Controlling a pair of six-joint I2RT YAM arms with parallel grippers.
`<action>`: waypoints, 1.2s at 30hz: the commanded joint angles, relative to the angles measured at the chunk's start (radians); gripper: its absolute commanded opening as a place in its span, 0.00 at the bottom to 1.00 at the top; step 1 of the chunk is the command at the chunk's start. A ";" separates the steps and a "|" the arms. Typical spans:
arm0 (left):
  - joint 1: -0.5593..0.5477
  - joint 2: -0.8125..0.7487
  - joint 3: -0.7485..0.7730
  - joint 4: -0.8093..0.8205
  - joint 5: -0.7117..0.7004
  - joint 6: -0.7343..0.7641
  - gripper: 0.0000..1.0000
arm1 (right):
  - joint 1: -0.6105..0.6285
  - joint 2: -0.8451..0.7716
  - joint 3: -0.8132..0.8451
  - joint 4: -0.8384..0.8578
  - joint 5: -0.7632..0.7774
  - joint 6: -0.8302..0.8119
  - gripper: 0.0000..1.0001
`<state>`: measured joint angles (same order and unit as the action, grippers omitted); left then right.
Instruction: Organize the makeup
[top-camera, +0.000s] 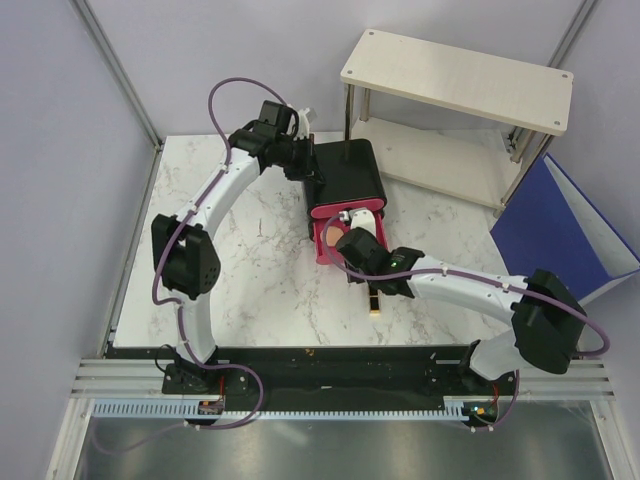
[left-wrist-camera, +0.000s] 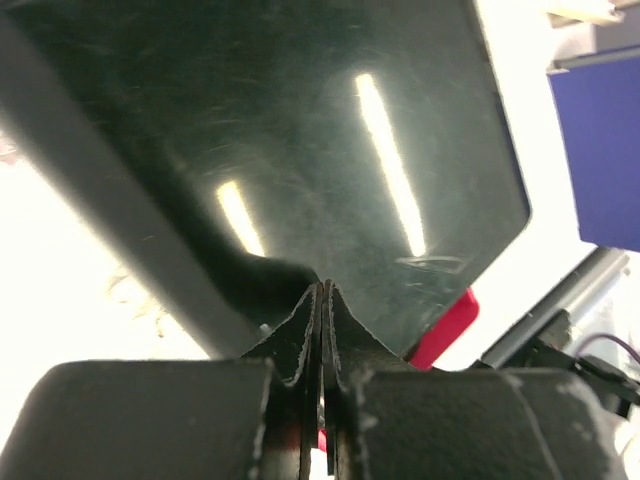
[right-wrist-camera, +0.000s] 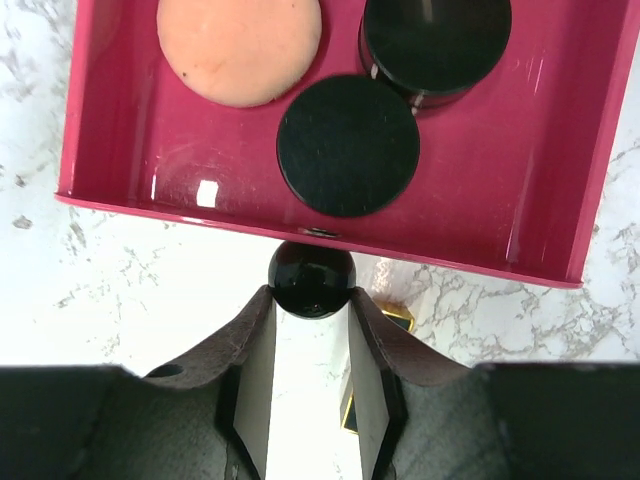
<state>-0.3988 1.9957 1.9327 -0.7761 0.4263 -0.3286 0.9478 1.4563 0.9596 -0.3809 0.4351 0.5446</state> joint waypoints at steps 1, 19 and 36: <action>0.008 0.058 -0.054 -0.224 -0.253 0.086 0.02 | -0.001 -0.025 0.080 0.060 0.085 -0.037 0.09; -0.009 0.020 -0.055 -0.233 -0.340 0.109 0.02 | -0.032 0.113 0.222 0.126 0.189 -0.117 0.09; -0.009 -0.175 0.029 -0.115 -0.396 0.033 0.02 | -0.037 0.128 0.212 0.131 0.179 -0.118 0.09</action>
<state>-0.4053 1.8851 1.8778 -0.9764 -0.0196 -0.2684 0.9184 1.6047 1.1290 -0.3237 0.5636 0.4370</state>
